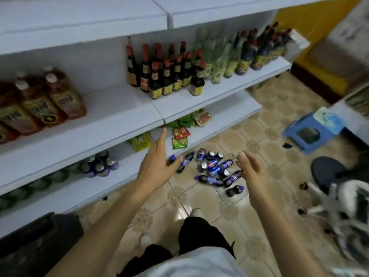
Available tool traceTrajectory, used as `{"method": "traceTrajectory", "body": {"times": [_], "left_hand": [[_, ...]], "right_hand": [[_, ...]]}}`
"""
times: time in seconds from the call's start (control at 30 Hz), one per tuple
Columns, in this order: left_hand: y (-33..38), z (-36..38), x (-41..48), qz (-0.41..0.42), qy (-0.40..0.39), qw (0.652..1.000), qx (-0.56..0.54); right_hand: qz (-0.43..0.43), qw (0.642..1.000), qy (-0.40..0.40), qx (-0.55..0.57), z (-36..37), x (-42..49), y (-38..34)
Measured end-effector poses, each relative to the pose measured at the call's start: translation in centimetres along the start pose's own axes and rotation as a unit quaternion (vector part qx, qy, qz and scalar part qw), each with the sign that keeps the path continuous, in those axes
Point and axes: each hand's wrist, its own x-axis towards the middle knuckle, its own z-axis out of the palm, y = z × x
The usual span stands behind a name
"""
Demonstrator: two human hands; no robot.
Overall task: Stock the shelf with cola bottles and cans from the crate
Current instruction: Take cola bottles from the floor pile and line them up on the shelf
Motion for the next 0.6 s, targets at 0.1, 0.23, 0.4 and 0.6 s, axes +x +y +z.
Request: {"method": "traceTrajectory", "body": {"times": [0.1,0.23,0.4,0.6], "left_hand": [[1.9,3.9,0.2,-0.003,-0.048,0.999,0.019],[6.1,9.9,1.7,0.006,-0.092,0.995,0.034],[14.1,19.8,4.2,0.007,-0.144,0.989,0.028],[18.6,31.3,6.0,-0.020,-0.182,0.982,0.040]], "right_hand": [[0.035,0.998,0.046,0.020,-4.5,0.1,2.3],[0.055,0.993,0.083,0.062,-11.3,1.4,4.7],[0.089,0.990,0.085,0.066,-21.6,4.9,7.4],[0.144,0.989,0.024,0.035,-30.5,10.0,12.5]]}}
